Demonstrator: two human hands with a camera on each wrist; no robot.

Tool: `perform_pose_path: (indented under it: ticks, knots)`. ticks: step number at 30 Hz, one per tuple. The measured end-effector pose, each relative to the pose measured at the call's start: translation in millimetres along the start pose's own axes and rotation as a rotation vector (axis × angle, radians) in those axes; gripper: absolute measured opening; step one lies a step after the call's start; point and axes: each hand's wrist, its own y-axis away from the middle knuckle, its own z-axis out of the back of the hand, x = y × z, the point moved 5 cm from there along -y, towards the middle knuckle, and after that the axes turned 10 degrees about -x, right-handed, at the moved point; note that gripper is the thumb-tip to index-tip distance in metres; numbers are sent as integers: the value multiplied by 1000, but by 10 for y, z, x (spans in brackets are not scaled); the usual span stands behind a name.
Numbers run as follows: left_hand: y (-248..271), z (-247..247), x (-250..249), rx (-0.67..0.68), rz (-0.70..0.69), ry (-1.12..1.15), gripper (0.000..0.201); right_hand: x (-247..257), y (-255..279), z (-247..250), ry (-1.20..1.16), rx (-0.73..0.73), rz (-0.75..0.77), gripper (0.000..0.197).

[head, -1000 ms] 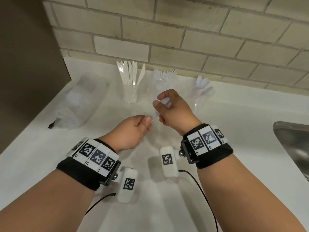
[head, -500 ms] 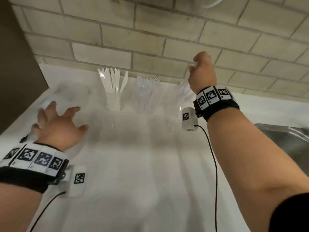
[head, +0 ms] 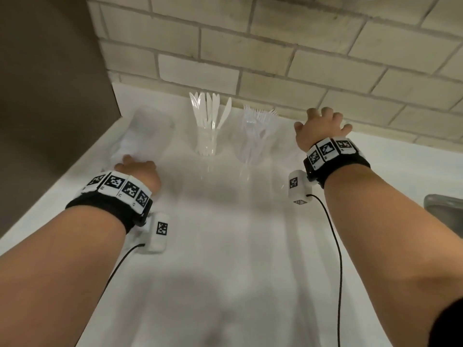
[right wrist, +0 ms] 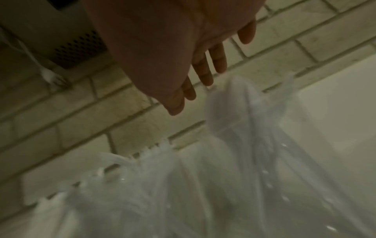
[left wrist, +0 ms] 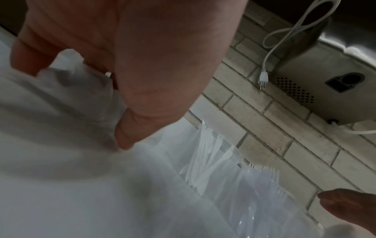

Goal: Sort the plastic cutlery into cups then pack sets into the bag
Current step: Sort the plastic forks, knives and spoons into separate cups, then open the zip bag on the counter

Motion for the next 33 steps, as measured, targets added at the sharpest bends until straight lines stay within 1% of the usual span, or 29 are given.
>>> perform_pose_path:
  ticks: [2, 3, 5, 6, 8, 10, 13, 15, 16, 17, 18, 19, 20, 21, 22, 23, 24, 25, 26, 27, 29, 31, 33]
  knots:
    - [14, 35, -45, 25, -57, -63, 45, 159, 115, 210, -61, -110, 67, 50]
    - [59, 52, -81, 38, -86, -96, 43, 261, 209, 313, -94, -142, 116, 50]
    - [141, 50, -164, 42, -126, -141, 38, 498, 420, 483, -197, -157, 230, 47]
    - [205, 38, -196, 35, -153, -146, 37, 616, 542, 544, -267, -131, 284, 45]
    - [321, -17, -237, 35, -232, -111, 41, 829, 800, 595, -416, -19, 386, 40]
    - [528, -36, -293, 63, -337, -98, 48, 1010, 1043, 548, -528, 154, 481, 36]
    - [1014, -6, -475, 127, -574, -123, 48, 1217, 1343, 387, -533, 412, 616, 35]
    - [1322, 65, -538, 188, -686, 35, 41, 1287, 1506, 317, -523, 538, 657, 41]
    - [1427, 113, -516, 244, -703, 191, 34, 1304, 1571, 292, -522, 573, 651, 46]
    - [1438, 146, -453, 315, -672, 382, 27, 1313, 1619, 268, -524, 583, 632, 51]
    - [1427, 207, -382, 345, -621, 600, 22, 1316, 1664, 247, -525, 577, 604, 56]
    - [1323, 232, -280, 302, -533, 785, 21, 1315, 1709, 220, -519, 568, 570, 63]
    - [1214, 261, -176, 205, -433, 905, 21, 1315, 1758, 175, -510, 570, 536, 73]
    - [1107, 246, -97, 109, -334, 918, 19, 1314, 1811, 121, -498, 582, 508, 84]
    - [1021, 194, -47, 56, -257, 864, 19, 1316, 1884, 73, -477, 606, 490, 95]
    - [948, 103, -30, 58, -213, 765, 25, 1320, 1955, 34, -465, 625, 482, 102]
    - [908, -6, -42, 95, -194, 668, 32, 1325, 2012, 3, -473, 642, 465, 107]
    - [894, -91, -68, 140, -193, 621, 38, 1319, 2051, -18, -505, 657, 426, 110]
    - [879, -163, -95, 190, -189, 655, 42, 1308, 2069, -35, -548, 675, 372, 110]
    - [883, -200, -126, 260, -188, 748, 44, 1296, 2067, -54, -605, 683, 321, 108]
    - [907, -204, -185, 378, -199, 927, 42, 1265, 2052, -112, -701, 706, 214, 103]
    - [906, -140, -211, 420, -211, 983, 36, 1208, 2073, -153, -854, 765, 108, 102]
    - [890, -59, -224, 387, -256, 980, 32, 1134, 2143, -188, -1036, 866, -32, 92]
